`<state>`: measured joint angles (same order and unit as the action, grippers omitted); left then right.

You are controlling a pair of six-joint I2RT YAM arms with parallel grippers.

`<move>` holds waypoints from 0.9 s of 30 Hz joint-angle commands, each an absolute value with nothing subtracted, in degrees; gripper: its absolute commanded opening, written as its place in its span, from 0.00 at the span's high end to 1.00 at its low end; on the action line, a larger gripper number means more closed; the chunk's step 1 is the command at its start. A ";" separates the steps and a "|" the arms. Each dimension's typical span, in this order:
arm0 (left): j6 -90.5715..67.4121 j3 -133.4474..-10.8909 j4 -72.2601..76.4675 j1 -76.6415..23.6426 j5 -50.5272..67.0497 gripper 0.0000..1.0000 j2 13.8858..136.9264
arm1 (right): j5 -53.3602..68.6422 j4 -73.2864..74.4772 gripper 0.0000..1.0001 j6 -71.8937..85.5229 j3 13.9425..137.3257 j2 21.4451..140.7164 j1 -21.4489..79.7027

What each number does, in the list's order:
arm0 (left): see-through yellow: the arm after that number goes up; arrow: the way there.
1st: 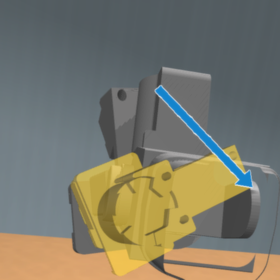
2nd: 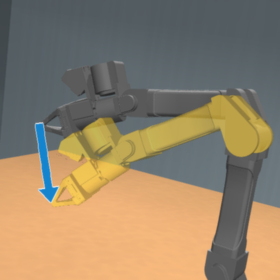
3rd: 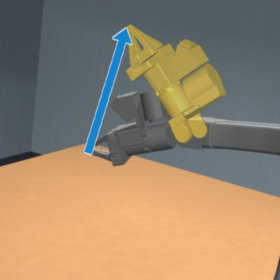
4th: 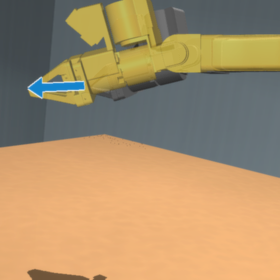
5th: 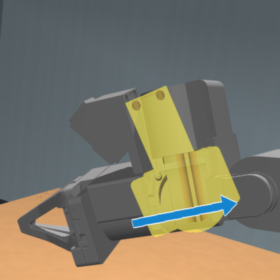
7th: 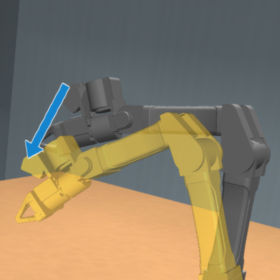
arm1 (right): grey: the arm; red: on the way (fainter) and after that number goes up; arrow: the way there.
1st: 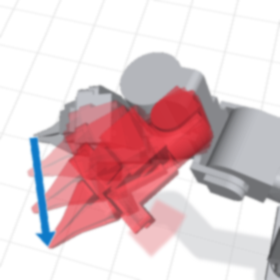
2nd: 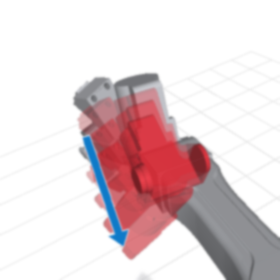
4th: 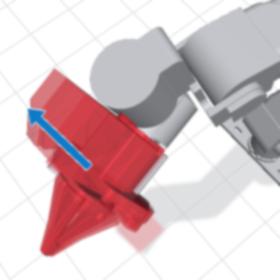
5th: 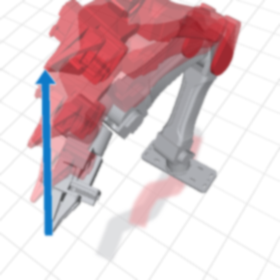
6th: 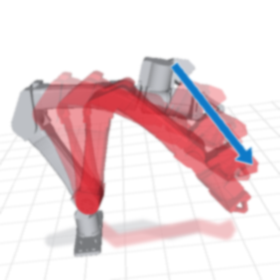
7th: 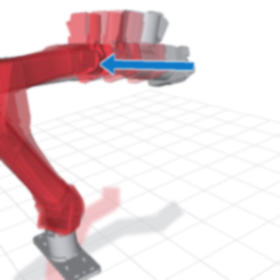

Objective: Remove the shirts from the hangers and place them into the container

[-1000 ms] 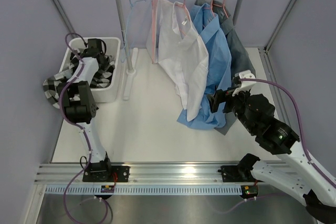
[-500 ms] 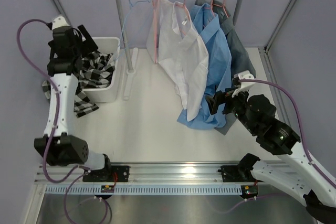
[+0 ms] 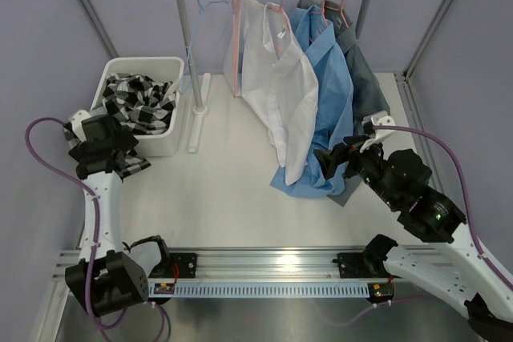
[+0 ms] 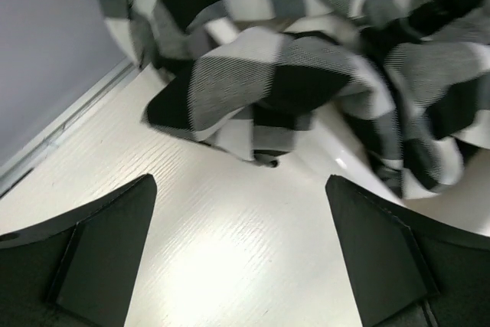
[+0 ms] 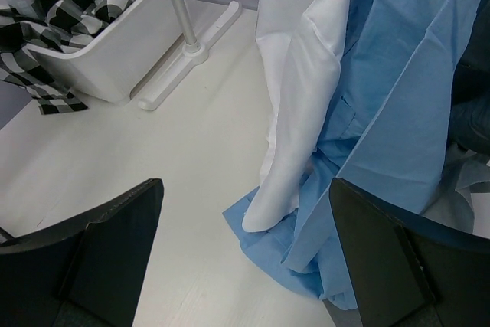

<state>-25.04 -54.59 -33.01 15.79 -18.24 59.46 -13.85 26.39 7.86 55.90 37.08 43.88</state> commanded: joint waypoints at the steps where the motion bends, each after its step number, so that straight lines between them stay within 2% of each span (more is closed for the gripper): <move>1: -27.77 -54.49 -27.16 18.89 -17.31 0.02 56.51 | -11.87 26.02 0.00 8.52 57.22 36.30 44.12; 8: -33.39 -51.95 -23.04 23.20 -15.12 0.03 58.27 | -11.43 26.28 0.01 8.61 57.39 36.21 44.12; 13: -34.89 -50.80 -17.58 24.17 -13.10 0.07 60.11 | -10.99 26.19 0.01 8.79 57.22 36.38 44.12; 22: -35.24 -52.65 -16.61 24.34 -12.22 0.28 64.25 | -10.46 26.37 0.00 8.88 57.30 36.91 44.03; 27: -34.37 -53.96 -16.09 24.26 -12.74 0.35 65.65 | -9.93 26.45 0.01 9.14 57.22 36.74 44.12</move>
<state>-34.35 -51.00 -20.29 23.94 -12.82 64.93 -11.33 26.44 8.49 55.90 37.04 43.88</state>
